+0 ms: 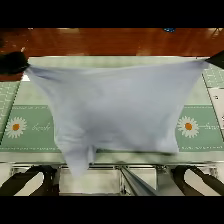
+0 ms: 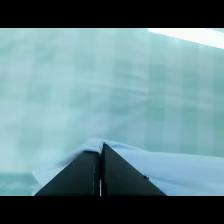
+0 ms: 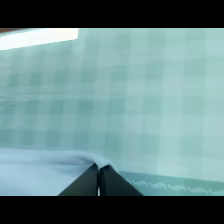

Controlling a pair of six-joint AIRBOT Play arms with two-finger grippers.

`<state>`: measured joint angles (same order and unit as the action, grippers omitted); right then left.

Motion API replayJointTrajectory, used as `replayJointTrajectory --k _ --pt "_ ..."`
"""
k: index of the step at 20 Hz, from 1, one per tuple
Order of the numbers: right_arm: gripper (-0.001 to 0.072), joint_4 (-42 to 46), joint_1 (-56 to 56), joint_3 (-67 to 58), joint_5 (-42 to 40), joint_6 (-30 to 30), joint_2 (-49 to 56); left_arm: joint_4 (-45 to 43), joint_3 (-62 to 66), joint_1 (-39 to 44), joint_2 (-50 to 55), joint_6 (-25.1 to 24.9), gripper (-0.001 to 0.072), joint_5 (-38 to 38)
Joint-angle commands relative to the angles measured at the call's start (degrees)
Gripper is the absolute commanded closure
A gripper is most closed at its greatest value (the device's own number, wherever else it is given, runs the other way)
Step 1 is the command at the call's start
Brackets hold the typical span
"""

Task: Fold the shirts.

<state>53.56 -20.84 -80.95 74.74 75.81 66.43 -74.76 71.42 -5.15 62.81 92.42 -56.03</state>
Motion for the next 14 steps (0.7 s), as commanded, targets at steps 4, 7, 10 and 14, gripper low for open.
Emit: replayJointTrajectory --k 4,7,10,14 --pt "0.0684 -9.1 0.0 -9.0 -12.2 -3.2 29.9 14.2 13.9 0.1 32.9 0.6 0.0693 15.6" --pt "0.0684 -9.7 1.3 -18.6 -12.1 0.5 39.9 15.5 27.0 0.8 44.2 3.5 0.0693 11.0" --pt "0.0684 -9.6 3.1 -24.0 -11.7 2.8 45.3 15.4 35.5 1.7 49.6 3.3 0.0693 6.1" --pt "0.0684 -9.6 3.1 -26.0 -8.2 3.0 46.1 15.5 37.4 0.1 48.8 2.5 0.0693 -0.2"
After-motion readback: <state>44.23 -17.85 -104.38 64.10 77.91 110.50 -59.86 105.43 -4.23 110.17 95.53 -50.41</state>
